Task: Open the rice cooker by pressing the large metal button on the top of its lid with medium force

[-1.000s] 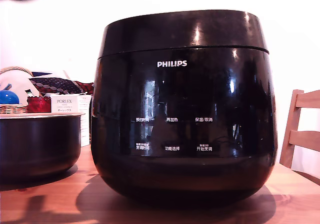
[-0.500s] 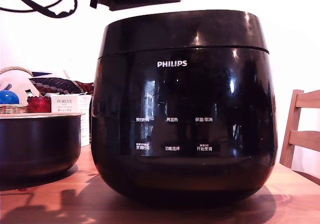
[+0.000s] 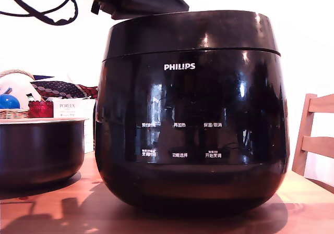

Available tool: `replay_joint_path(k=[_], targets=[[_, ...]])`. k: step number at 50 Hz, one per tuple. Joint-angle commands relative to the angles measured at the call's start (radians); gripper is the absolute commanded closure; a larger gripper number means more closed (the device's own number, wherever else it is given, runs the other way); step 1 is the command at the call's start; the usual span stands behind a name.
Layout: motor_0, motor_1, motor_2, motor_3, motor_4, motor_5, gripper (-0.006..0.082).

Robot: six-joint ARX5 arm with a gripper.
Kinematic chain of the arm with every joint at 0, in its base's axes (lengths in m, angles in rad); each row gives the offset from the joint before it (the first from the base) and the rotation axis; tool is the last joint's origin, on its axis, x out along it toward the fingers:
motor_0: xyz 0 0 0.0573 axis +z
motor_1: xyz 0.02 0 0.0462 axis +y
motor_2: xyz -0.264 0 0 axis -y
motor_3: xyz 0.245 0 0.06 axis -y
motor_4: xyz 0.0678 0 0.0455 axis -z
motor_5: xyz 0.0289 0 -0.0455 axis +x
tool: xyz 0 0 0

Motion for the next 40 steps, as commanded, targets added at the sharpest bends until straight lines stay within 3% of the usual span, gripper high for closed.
replay_joint_path(k=[1, 40], targets=[[-0.009, 0.017, 0.002, -0.008, -0.004, 0.005, 0.0789], [-0.033, 0.086, 0.002, -0.208, -0.059, 0.076, 0.0789]])
